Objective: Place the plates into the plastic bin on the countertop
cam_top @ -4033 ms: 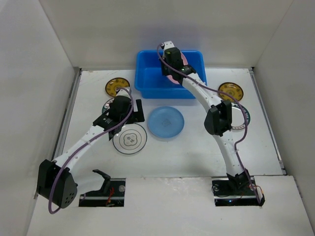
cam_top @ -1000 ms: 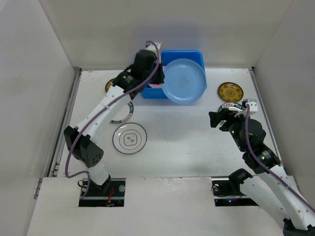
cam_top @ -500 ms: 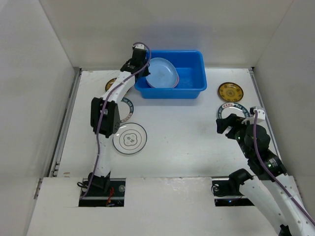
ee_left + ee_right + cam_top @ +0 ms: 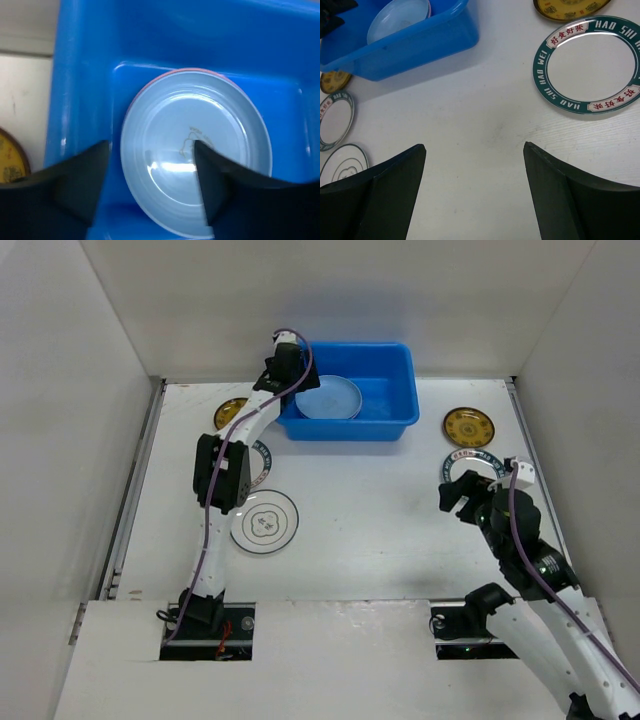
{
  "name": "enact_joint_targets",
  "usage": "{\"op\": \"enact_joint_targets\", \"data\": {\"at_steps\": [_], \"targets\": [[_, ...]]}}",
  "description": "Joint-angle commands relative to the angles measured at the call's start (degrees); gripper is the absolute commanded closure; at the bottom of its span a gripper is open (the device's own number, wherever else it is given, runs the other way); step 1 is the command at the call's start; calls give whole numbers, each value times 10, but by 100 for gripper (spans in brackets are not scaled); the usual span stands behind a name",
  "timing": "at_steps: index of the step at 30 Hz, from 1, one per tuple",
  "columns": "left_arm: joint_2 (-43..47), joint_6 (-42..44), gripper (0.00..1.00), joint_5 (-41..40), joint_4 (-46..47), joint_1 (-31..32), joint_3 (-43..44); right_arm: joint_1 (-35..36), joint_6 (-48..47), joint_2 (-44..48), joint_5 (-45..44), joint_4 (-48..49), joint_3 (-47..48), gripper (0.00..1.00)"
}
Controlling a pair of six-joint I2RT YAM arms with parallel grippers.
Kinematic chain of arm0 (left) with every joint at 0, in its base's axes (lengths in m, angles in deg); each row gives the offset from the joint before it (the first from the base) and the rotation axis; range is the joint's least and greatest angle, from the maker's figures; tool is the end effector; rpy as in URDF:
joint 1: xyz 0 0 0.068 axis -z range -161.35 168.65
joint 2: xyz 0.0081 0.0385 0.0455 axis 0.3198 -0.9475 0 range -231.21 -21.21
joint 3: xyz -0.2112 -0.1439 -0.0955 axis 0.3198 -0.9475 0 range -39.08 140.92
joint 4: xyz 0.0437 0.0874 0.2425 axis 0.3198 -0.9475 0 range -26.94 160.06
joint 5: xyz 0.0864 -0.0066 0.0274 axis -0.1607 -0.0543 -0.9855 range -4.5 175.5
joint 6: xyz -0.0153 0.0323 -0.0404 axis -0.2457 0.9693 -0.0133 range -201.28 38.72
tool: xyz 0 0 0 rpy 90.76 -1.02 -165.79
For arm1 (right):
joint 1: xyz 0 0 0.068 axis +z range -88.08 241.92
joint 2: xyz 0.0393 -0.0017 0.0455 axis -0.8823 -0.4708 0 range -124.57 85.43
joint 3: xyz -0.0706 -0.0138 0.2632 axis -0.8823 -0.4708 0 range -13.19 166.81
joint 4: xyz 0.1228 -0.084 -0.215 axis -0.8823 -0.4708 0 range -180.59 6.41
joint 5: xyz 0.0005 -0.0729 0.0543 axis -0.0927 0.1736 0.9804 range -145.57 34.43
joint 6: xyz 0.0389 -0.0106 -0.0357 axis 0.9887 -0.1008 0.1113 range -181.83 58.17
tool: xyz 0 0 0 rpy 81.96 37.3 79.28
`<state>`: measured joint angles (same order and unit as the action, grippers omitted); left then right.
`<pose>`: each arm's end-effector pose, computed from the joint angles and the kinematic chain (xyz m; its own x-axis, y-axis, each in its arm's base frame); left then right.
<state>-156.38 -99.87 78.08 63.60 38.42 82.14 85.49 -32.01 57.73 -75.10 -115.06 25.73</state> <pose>0.5303 -0.1856 0.2607 -0.3815 -0.1988 -0.9027 0.1052 0.9609 -0.2560 0.1108 0.0354 0.3057 -0.3197 0.3718 -0.8715 0.0803 0.9271 0.3661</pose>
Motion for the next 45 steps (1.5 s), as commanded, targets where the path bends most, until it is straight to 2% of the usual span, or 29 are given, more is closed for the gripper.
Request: {"op": "enact_joint_targets", "data": {"at_steps": [1, 5, 8, 16, 21, 25, 28, 31, 35, 41, 45], "targets": [[24, 5, 22, 6, 43, 0, 14, -2, 5, -13, -10, 14, 29, 15], [114, 6, 9, -7, 71, 0, -48, 11, 2, -39, 2, 39, 30, 15], [214, -6, 9, -36, 82, -3, -145, 24, -1, -67, 22, 67, 27, 15], [519, -85, 11, -103, 72, -15, -480, 35, -6, -132, 97, 155, 18, 15], [644, -124, 12, -96, -48, -7, -623, 45, -6, -171, 131, 177, 27, 15], [751, -229, 15, -81, -122, 16, -737, 56, -6, -197, 154, 199, 21, 15], [815, -308, 16, -85, -180, 31, -790, 62, -2, -220, 179, 213, 19, 15], [859, -347, 17, -87, -205, 26, -832, 66, 3, -259, 238, 240, 17, 14], [867, -356, 17, -88, -203, 3, -855, 74, 25, -315, 307, 279, 22, 16], [846, -369, 20, -47, -176, -27, -900, 85, 48, -341, 339, 330, 17, 15], [856, -384, 29, -33, -178, -48, -929, 85, 51, -351, 351, 338, 15, 15]]}}
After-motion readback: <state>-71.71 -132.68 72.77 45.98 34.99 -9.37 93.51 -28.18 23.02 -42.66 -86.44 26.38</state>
